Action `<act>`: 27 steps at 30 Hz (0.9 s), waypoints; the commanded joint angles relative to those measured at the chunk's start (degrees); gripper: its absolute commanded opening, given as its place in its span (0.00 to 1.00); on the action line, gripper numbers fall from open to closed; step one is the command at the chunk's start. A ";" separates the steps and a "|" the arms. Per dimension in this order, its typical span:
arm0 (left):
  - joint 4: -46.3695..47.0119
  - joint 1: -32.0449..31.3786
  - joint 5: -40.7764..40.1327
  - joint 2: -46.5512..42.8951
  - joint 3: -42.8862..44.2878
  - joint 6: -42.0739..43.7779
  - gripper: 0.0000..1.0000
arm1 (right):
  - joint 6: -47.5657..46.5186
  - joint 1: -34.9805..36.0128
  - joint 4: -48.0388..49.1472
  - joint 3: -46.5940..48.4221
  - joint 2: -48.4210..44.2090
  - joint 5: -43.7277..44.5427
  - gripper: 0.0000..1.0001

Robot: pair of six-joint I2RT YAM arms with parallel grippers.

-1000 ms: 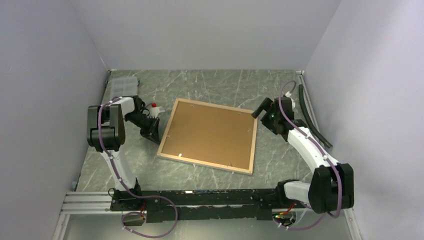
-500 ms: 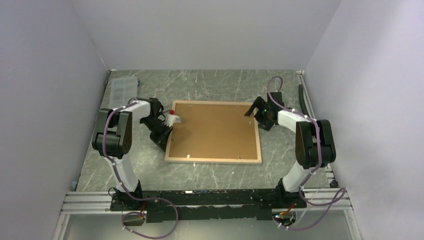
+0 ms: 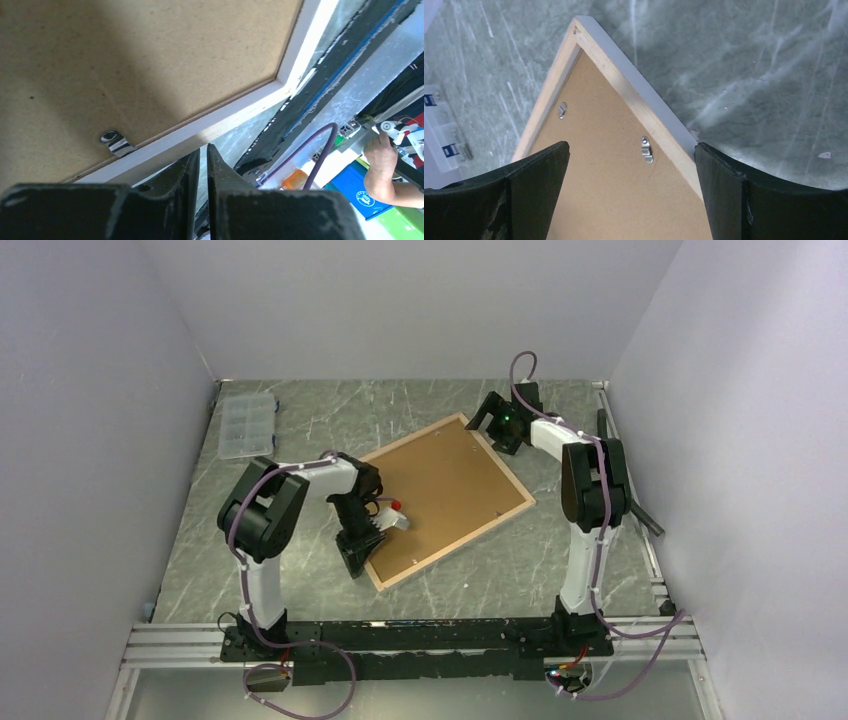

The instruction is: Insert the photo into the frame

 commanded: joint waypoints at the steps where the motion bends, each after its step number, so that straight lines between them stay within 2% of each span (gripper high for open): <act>1: 2.28 -0.74 5.77 -1.39 2.24 2.35 0.20 | -1.62 0.40 -8.94 8.93 -1.23 -2.36 1.00; 4: 0.11 0.69 5.58 -4.39 1.72 3.82 0.23 | -4.16 -0.08 -15.72 15.61 -1.63 3.94 1.00; 8: -5.17 6.69 7.45 -8.08 4.59 6.79 0.26 | -3.59 -0.55 -18.00 13.02 -6.58 9.02 1.00; 13: -9.33 18.99 8.14 -6.94 18.23 7.04 0.27 | -0.11 0.52 -12.67 -3.84 -19.93 8.57 1.00; 18: -1.44 27.46 4.77 1.08 31.38 -2.67 0.27 | 3.42 6.23 -11.29 -20.45 -33.62 8.21 1.00; 22: 2.41 30.95 5.00 9.50 39.53 -8.20 0.28 | 8.50 11.73 -11.30 -32.10 -41.81 7.41 1.00; 27: 8.91 31.39 4.32 15.35 41.07 -13.55 0.27 | 15.11 16.15 -9.06 -42.33 -48.56 4.22 1.00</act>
